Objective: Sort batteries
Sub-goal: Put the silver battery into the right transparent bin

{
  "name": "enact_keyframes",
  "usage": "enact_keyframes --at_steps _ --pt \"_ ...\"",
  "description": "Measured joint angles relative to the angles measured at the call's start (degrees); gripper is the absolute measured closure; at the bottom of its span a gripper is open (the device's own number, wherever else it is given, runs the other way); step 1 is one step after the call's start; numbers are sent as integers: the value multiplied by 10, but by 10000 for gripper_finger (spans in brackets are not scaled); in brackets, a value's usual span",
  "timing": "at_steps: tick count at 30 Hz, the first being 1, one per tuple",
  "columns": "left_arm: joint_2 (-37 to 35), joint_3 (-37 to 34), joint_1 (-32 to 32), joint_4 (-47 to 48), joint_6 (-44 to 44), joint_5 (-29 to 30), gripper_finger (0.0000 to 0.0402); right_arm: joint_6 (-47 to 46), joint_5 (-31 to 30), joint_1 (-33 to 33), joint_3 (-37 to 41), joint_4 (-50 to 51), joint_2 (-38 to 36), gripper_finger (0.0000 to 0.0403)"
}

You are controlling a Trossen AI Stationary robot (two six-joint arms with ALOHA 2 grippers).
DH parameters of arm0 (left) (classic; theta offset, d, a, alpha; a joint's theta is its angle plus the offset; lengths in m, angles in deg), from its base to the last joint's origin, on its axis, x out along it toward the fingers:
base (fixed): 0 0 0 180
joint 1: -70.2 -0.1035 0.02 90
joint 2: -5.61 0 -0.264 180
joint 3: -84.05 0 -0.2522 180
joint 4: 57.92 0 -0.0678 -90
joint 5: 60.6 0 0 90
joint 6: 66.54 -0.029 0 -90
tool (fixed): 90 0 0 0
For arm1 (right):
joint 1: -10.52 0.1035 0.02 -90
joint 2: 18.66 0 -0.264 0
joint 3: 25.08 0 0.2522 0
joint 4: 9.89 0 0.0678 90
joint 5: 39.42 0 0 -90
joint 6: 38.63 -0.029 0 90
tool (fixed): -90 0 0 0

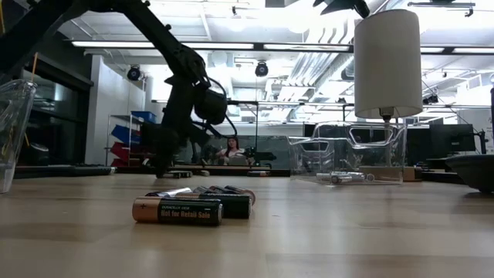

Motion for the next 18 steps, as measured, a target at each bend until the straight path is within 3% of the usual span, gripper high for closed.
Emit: enact_keyframes --at_steps 5,12,15,18 --pt "-25 0 22 17 23 -26 378 -4 22 0 0 -22 -19 269" --pt "-68 12 76 -39 91 -77 378 -11 39 0 0 -59 -53 269" --pt "-72 45 116 -85 131 -130 378 -11 39 0 0 -63 -61 269" --pt "-68 88 162 -170 152 -138 378 -11 38 0 0 -63 -62 269"
